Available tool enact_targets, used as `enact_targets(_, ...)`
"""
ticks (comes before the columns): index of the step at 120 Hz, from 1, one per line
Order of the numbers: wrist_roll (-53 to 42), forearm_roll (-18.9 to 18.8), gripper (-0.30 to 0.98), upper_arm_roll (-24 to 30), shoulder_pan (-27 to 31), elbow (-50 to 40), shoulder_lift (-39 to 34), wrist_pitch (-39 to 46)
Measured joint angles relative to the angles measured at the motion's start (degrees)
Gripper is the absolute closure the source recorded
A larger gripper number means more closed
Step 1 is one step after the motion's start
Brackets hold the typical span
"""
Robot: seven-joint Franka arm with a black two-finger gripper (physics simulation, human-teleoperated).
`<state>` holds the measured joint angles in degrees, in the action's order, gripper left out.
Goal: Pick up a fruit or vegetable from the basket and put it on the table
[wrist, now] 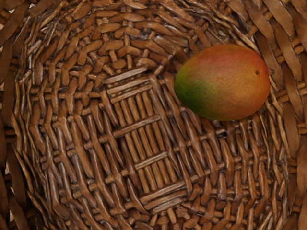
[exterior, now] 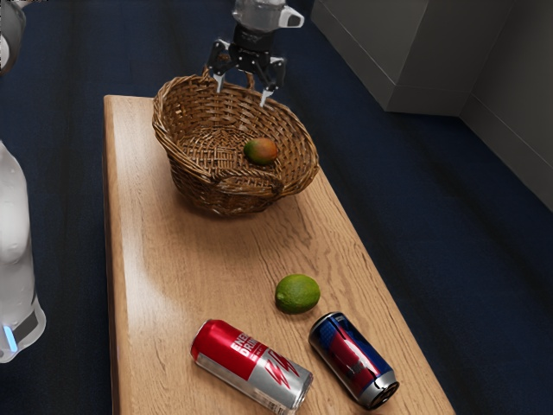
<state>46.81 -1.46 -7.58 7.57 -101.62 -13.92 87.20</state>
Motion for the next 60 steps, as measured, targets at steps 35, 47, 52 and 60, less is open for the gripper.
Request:
enact_targets(35, -7.9, -1.1, 0.00, 0.1, 2.4, -4.7, 4.2, 11.6)
enact_targets(47, -12.2, -1.0, 0.00, 0.2, 2.4, -5.0, 4.8, 14.7)
enact_targets(52, -14.2, -0.9, 0.00, 0.3, 2.4, -5.1, 4.9, 15.6)
enact_targets(60, -17.1, -0.7, 0.00, 0.3, 2.3, -5.6, 4.9, 16.7)
